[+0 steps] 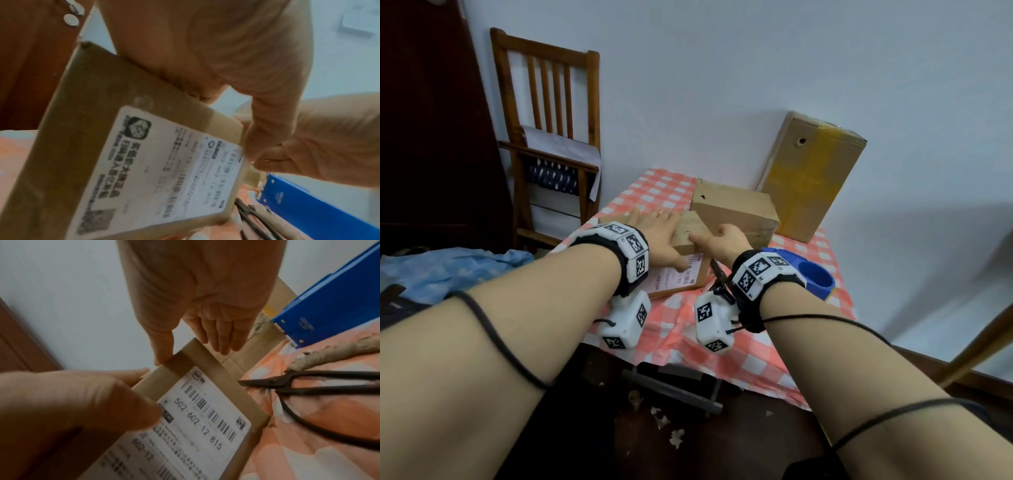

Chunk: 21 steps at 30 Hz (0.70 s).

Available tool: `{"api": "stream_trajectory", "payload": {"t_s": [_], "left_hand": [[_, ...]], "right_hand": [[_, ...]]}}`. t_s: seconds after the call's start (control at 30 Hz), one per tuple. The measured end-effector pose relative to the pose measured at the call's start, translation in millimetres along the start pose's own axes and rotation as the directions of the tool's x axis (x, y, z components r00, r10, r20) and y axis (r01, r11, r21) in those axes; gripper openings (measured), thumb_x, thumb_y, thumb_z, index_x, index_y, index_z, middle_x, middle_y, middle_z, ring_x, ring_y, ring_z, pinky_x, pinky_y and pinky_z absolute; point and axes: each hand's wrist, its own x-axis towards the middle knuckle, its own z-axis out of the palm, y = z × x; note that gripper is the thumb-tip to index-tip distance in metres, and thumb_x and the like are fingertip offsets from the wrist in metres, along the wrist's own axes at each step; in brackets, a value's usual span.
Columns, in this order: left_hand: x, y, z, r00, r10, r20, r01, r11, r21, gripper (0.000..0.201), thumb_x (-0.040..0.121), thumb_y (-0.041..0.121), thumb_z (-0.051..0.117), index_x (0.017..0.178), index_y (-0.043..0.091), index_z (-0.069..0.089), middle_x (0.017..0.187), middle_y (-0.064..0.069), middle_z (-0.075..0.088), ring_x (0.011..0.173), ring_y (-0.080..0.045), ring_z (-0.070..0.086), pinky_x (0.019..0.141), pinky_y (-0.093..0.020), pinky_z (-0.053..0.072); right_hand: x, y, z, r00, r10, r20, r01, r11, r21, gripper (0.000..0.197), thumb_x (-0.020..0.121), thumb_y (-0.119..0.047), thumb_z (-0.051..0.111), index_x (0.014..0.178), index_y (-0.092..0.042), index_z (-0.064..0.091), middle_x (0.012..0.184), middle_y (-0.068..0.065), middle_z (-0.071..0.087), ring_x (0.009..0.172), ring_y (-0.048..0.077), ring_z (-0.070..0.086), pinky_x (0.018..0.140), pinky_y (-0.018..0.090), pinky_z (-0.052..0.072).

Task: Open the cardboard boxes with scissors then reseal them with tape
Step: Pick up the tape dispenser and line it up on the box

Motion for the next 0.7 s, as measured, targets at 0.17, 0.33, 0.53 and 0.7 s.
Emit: {"api": "stream_trajectory", "payload": {"t_s": [0.17, 0.33, 0.53, 0.7], "left_hand": [[5.5, 1.6, 5.5, 0.999, 0.028, 0.039, -0.03, 0.999, 0.044, 0.118, 0.075, 0.054, 0.071, 0.152, 0.003, -0.003, 0.159, -0.012, 0.008, 0.146, -0.025, 0.009, 0.119, -0.039, 0.007], [6.4, 0.6, 8.5, 0.999, 0.03, 0.032, -0.032, 0.997, 0.075, 0.123, 0.069, 0.054, 0.076, 0.151, 0.001, 0.001, 0.157, -0.014, 0.011, 0.145, -0.027, 0.011, 0.119, -0.038, 0.01], [7.2, -0.6, 10.0, 0.998, 0.007, 0.061, -0.011, 0.998, 0.055, 0.129, 0.069, 0.055, 0.076, 0.15, 0.001, -0.009, 0.159, -0.016, -0.002, 0.148, -0.028, 0.0, 0.121, -0.037, 0.004], [6.1, 0.6, 8.9, 0.999, -0.002, 0.049, 0.0, 0.999, 0.042, 0.129, 0.069, 0.054, 0.076, 0.15, 0.001, -0.01, 0.16, -0.016, -0.004, 0.148, -0.028, -0.002, 0.12, -0.037, 0.003]], "right_hand": [[7.5, -0.4, 4.1, 1.0, -0.012, 0.005, 0.011, 0.986, 0.167, 0.017, 0.089, -0.014, 0.061, 0.074, -0.006, 0.063, 0.083, 0.013, 0.066, 0.087, 0.03, 0.064, 0.079, 0.038, 0.052], [13.2, -8.7, 7.0, 0.999, 0.026, -0.021, -0.025, 0.998, 0.061, 0.04, 0.089, -0.042, 0.056, 0.1, -0.004, 0.058, 0.093, 0.01, 0.059, 0.087, 0.026, 0.059, 0.072, 0.031, 0.045], [19.4, -16.6, 11.5, 0.998, -0.034, -0.049, 0.023, 0.978, -0.207, 0.036, 0.094, -0.038, 0.053, 0.1, -0.003, 0.057, 0.106, 0.014, 0.064, 0.088, 0.029, 0.058, 0.07, 0.031, 0.043], [19.6, -12.8, 13.7, 1.0, 0.007, -0.009, -0.009, 0.99, -0.142, 0.053, 0.092, -0.049, 0.047, 0.107, 0.001, 0.058, 0.103, 0.014, 0.064, 0.091, 0.031, 0.062, 0.073, 0.032, 0.046]]}}
